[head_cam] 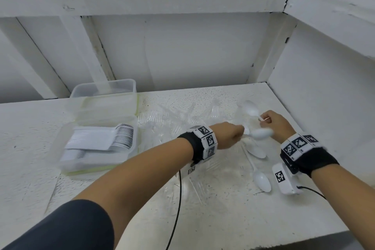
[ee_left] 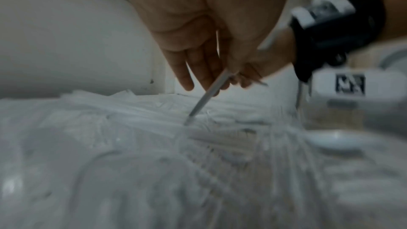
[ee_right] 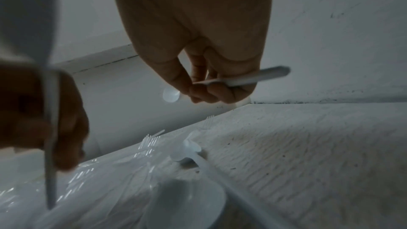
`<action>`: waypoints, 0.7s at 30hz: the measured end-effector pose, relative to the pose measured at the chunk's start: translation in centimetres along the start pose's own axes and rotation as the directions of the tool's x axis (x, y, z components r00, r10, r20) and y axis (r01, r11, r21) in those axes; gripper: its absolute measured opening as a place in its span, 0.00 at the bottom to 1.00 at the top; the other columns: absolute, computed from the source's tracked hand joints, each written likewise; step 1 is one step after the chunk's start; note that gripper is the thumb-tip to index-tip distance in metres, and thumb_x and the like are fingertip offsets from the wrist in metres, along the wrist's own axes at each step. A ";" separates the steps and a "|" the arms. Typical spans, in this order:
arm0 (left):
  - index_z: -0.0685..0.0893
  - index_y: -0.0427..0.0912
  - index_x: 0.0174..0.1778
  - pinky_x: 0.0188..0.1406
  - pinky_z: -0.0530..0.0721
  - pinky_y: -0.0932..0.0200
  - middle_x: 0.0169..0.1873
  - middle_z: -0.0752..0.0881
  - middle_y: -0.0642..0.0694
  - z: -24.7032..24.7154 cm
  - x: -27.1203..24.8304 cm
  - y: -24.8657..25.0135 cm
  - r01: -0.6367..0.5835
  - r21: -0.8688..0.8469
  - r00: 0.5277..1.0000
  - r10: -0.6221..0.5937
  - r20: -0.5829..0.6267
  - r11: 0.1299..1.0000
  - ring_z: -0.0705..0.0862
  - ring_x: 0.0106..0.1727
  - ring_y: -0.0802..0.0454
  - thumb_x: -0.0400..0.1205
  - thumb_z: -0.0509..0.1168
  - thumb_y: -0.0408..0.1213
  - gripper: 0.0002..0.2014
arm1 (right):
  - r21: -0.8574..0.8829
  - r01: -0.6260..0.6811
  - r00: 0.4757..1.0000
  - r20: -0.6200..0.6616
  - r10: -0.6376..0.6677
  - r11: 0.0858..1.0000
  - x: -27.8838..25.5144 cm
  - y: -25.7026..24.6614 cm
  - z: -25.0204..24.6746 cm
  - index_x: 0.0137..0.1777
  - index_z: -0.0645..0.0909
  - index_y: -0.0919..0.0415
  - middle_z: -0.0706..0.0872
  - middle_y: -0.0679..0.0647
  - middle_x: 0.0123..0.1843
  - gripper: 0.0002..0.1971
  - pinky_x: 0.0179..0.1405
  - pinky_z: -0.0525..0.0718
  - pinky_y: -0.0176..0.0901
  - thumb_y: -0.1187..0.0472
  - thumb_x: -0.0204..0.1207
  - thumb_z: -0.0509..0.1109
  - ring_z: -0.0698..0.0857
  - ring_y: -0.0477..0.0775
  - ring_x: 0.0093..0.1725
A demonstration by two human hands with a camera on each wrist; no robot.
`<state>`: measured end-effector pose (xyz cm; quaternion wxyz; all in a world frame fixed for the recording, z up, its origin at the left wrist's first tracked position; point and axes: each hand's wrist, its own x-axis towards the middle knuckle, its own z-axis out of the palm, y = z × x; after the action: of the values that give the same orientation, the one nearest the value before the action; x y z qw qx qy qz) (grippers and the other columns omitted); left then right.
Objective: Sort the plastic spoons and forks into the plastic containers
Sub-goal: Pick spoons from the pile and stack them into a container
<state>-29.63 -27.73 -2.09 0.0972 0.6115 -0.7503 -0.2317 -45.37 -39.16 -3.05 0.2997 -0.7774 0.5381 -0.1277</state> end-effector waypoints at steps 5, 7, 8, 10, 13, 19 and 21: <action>0.73 0.35 0.60 0.40 0.82 0.48 0.42 0.84 0.33 -1.4 -0.8 -0.9 0.153 -0.359 0.930 -0.257 -0.263 0.921 0.84 0.43 0.36 0.85 0.52 0.31 0.10 | -0.353 -0.065 0.970 0.197 0.142 0.933 -1.3 0.2 -0.1 0.42 0.77 0.63 0.80 0.56 0.42 0.16 0.32 0.70 0.40 0.48 0.74 0.70 0.78 0.53 0.41; 0.73 0.35 0.60 0.31 0.76 0.56 0.38 0.80 0.38 -1.7 -0.8 -1.3 0.191 -0.404 0.909 -0.316 -0.271 0.895 0.79 0.36 0.40 0.84 0.51 0.30 0.11 | -0.485 -0.085 0.938 0.256 0.234 0.870 -2.1 0.6 0.2 0.38 0.73 0.59 0.80 0.53 0.38 0.22 0.31 0.71 0.38 0.39 0.70 0.71 0.78 0.50 0.37; 0.73 0.35 0.60 0.29 0.72 0.59 0.37 0.78 0.40 -1.7 -0.8 -1.4 0.205 -0.405 0.907 -0.329 -0.264 0.891 0.76 0.34 0.43 0.84 0.51 0.30 0.11 | -0.528 -0.080 0.922 0.283 0.265 0.845 -2.5 0.6 0.4 0.36 0.71 0.58 0.80 0.51 0.36 0.22 0.31 0.72 0.37 0.38 0.69 0.71 0.78 0.48 0.35; 0.74 0.36 0.60 0.28 0.69 0.61 0.37 0.78 0.43 -1.6 -0.8 -1.5 0.219 -0.395 0.910 -0.333 -0.247 0.892 0.74 0.34 0.47 0.84 0.52 0.31 0.11 | -0.557 -0.078 0.903 0.311 0.295 0.827 -3.2 0.7 1.0 0.34 0.71 0.58 0.78 0.51 0.33 0.19 0.29 0.71 0.36 0.45 0.70 0.73 0.77 0.47 0.32; 0.78 0.37 0.57 0.31 0.70 0.62 0.38 0.80 0.43 -1.0 -0.9 -1.4 0.205 -0.356 0.930 -0.295 -0.220 0.912 0.76 0.38 0.47 0.84 0.55 0.35 0.11 | -0.499 -0.107 0.914 0.290 0.282 0.860 -3.4 0.6 0.9 0.30 0.70 0.60 0.75 0.52 0.30 0.15 0.26 0.68 0.36 0.58 0.71 0.73 0.74 0.48 0.29; 0.84 0.36 0.56 0.40 0.71 0.61 0.48 0.86 0.39 -0.2 -0.6 -0.8 0.158 -0.150 0.978 -0.176 -0.112 0.976 0.77 0.44 0.50 0.84 0.59 0.41 0.14 | 0.131 -0.068 0.996 -0.048 0.075 0.989 -3.2 -0.8 -1.9 0.46 0.73 0.63 0.77 0.56 0.39 0.03 0.29 0.67 0.38 0.64 0.77 0.65 0.72 0.50 0.31; 0.85 0.38 0.57 0.45 0.74 0.60 0.51 0.87 0.39 0.0 -0.4 -0.4 0.136 -0.102 0.987 -0.144 -0.078 0.985 0.80 0.46 0.47 0.83 0.60 0.41 0.14 | 0.275 0.025 0.985 -0.174 0.024 0.961 -3.0 -1.6 -2.7 0.50 0.76 0.63 0.77 0.56 0.39 0.05 0.31 0.68 0.37 0.66 0.76 0.65 0.72 0.51 0.32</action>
<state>-29.24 -27.42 -2.23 0.1419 0.6665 -0.6886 -0.2478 -46.76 -36.91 0.37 0.3567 -0.7140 0.5389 -0.2695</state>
